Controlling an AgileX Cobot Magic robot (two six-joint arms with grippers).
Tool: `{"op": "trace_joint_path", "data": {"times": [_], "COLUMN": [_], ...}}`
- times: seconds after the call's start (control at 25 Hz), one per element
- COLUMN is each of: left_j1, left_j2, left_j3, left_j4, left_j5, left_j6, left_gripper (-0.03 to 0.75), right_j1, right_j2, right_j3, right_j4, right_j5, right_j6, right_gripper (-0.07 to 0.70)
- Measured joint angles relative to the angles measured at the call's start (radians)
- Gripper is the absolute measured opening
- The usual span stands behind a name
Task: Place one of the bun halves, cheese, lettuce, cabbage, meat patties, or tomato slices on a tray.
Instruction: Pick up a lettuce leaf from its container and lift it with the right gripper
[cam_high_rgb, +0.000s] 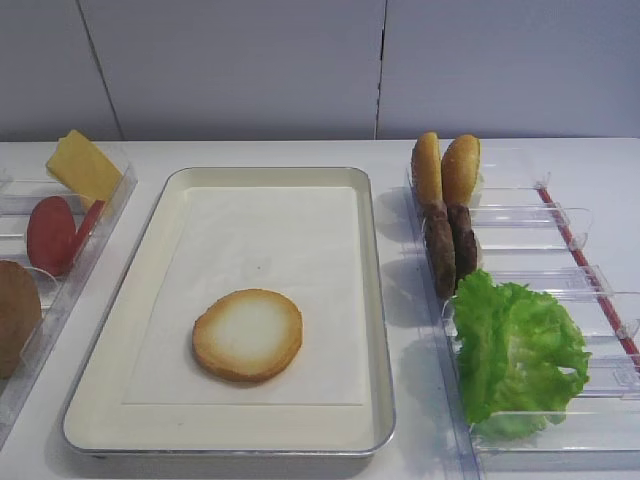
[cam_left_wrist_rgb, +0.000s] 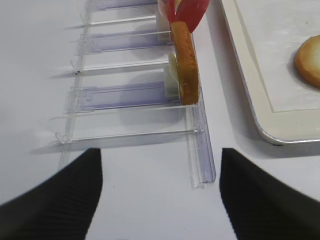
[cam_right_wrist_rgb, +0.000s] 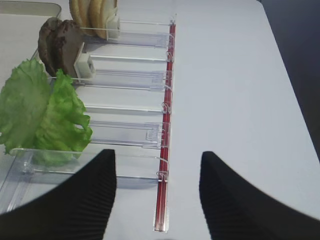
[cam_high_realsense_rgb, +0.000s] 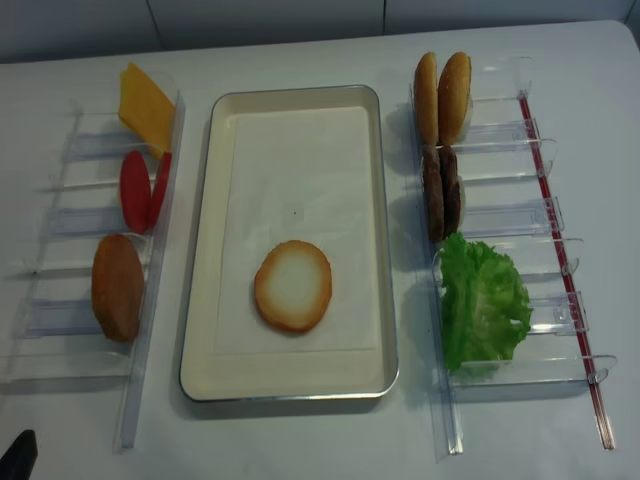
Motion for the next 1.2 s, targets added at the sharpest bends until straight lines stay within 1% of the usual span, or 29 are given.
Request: {"op": "trace_joint_path", "data": {"times": [0.6, 0.84, 1.04, 1.12, 1.2], "left_j1": [0.000, 0.000, 0.000, 0.000, 0.000], "left_j2": [0.000, 0.000, 0.000, 0.000, 0.000], "left_j3": [0.000, 0.000, 0.000, 0.000, 0.000], "left_j4": [0.000, 0.000, 0.000, 0.000, 0.000], "left_j5": [0.000, 0.000, 0.000, 0.000, 0.000], "left_j6": [0.000, 0.000, 0.000, 0.000, 0.000], "left_gripper": [0.466, 0.466, 0.466, 0.466, 0.466], "right_j1": [0.000, 0.000, 0.000, 0.000, 0.000], "right_j2": [0.000, 0.004, 0.102, 0.146, 0.200], "right_j3": [0.000, 0.000, -0.049, -0.078, -0.104], "right_j4": [0.013, 0.153, 0.246, 0.295, 0.339], "right_j5": [0.000, -0.005, 0.010, 0.024, 0.063], "right_j6": [0.000, -0.007, -0.042, -0.048, -0.048], "right_gripper": [0.418, 0.418, 0.420, 0.443, 0.493]}}
